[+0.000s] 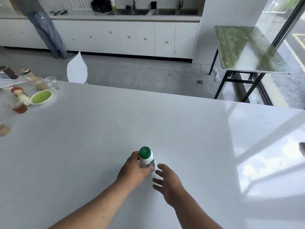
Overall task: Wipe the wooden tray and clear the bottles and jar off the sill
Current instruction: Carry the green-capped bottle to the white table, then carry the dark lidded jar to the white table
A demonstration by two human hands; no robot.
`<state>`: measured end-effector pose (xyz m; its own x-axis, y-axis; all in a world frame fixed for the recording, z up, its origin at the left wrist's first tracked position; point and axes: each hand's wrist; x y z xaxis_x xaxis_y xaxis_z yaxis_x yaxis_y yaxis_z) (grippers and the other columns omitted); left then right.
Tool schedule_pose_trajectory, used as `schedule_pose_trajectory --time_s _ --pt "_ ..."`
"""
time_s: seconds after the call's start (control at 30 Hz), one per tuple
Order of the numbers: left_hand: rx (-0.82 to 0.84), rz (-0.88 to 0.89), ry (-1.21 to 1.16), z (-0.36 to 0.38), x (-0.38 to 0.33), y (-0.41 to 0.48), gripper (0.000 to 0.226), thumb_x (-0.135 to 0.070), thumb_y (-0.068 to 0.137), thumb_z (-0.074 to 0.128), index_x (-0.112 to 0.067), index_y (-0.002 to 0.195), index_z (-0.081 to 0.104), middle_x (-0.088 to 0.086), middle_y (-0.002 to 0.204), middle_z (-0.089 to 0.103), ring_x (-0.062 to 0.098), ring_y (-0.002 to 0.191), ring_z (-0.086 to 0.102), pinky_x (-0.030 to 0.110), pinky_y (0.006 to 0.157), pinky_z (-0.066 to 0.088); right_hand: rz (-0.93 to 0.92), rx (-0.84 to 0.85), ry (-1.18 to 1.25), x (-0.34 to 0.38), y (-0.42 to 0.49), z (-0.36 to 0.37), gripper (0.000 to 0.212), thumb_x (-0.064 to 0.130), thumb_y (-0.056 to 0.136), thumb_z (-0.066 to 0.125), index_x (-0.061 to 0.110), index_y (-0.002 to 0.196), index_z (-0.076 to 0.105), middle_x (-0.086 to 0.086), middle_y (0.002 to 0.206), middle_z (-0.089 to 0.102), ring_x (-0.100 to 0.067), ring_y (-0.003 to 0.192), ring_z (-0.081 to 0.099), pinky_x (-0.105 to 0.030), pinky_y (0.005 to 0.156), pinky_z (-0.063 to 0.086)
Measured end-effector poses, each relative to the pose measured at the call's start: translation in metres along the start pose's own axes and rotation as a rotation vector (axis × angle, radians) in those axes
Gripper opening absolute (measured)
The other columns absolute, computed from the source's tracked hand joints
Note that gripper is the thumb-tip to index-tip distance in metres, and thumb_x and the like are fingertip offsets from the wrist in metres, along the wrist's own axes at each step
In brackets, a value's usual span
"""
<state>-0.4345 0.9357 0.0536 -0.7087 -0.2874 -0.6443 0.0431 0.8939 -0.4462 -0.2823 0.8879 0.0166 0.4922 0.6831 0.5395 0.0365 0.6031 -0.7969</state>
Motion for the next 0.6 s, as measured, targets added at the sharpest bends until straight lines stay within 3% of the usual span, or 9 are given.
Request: schedule_pose_trajectory --time_s 0.1,0.2,0.27,0.3,0.37,0.43,0.6 --pt "0.053 -0.064 0.089 -0.007 0.015 -0.006 0.088 -0.058 0.079 0.080 -0.029 0.152 0.041 -0.008 0.139 0.061 0.021 0.122 0.064 0.031 0.085 0.047 -0.045 -0.063 -0.038 -0.005 -0.021 -0.003 0.022 0.033 0.098 0.061 0.022 0.117 0.065 -0.005 0.126 0.065 -0.031 0.113 0.064 -0.050 0.103 0.054" --pt "0.239 -0.027 0.231 -0.010 0.025 -0.022 0.064 -0.056 0.080 0.071 -0.031 0.137 0.054 -0.010 0.127 0.064 0.018 0.113 0.066 0.032 0.093 0.054 -0.176 -0.198 -0.211 -0.019 -0.058 -0.020 0.030 0.036 0.090 0.063 0.013 0.110 0.069 -0.001 0.112 0.071 -0.025 0.097 0.067 -0.039 0.089 0.055" --pt "0.390 0.094 0.322 -0.002 0.022 -0.040 0.051 -0.060 0.077 0.070 -0.038 0.122 0.061 -0.012 0.128 0.066 0.012 0.108 0.067 0.032 0.098 0.055 -0.270 -0.374 -0.408 -0.037 -0.095 -0.037 0.043 0.038 0.084 0.061 0.007 0.113 0.070 0.007 0.093 0.069 -0.015 0.076 0.062 -0.027 0.071 0.048" --pt "0.449 0.179 0.370 0.007 0.018 -0.051 0.050 -0.063 0.076 0.069 -0.039 0.120 0.062 -0.013 0.129 0.067 0.009 0.106 0.067 0.032 0.096 0.055 -0.288 -0.467 -0.482 -0.048 -0.116 -0.046 0.044 0.041 0.085 0.060 0.013 0.118 0.070 0.010 0.093 0.071 -0.009 0.071 0.063 -0.024 0.066 0.047" --pt "0.526 0.368 0.471 0.028 0.004 -0.078 0.058 -0.067 0.075 0.066 -0.042 0.126 0.060 -0.015 0.135 0.064 0.006 0.111 0.064 0.029 0.089 0.051 -0.309 -0.606 -0.556 -0.077 -0.158 -0.066 0.049 0.050 0.087 0.057 0.026 0.128 0.066 0.012 0.115 0.071 -0.001 0.082 0.067 -0.021 0.067 0.047" --pt "0.557 0.565 0.543 0.053 -0.016 -0.112 0.066 -0.069 0.076 0.065 -0.042 0.135 0.057 -0.016 0.142 0.060 0.009 0.122 0.059 0.030 0.090 0.048 -0.317 -0.744 -0.573 -0.106 -0.198 -0.091 0.057 0.057 0.085 0.057 0.031 0.135 0.060 0.008 0.133 0.065 -0.005 0.097 0.063 -0.023 0.076 0.047" --pt "0.647 0.943 0.565 0.120 -0.064 -0.221 0.076 -0.067 0.078 0.069 -0.038 0.146 0.052 -0.014 0.152 0.055 0.011 0.133 0.056 0.029 0.096 0.051 -0.314 -1.070 -0.544 -0.171 -0.305 -0.159 0.074 0.067 0.080 0.055 0.035 0.146 0.049 0.012 0.145 0.056 -0.012 0.130 0.054 -0.032 0.098 0.050"
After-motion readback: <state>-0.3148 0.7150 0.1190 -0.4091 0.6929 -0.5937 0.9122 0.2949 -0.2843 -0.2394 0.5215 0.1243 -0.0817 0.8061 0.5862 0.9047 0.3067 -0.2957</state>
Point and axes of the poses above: each hand's wrist, its own y-axis towards the middle knuckle, its own z-axis out of the palm, x = y × z
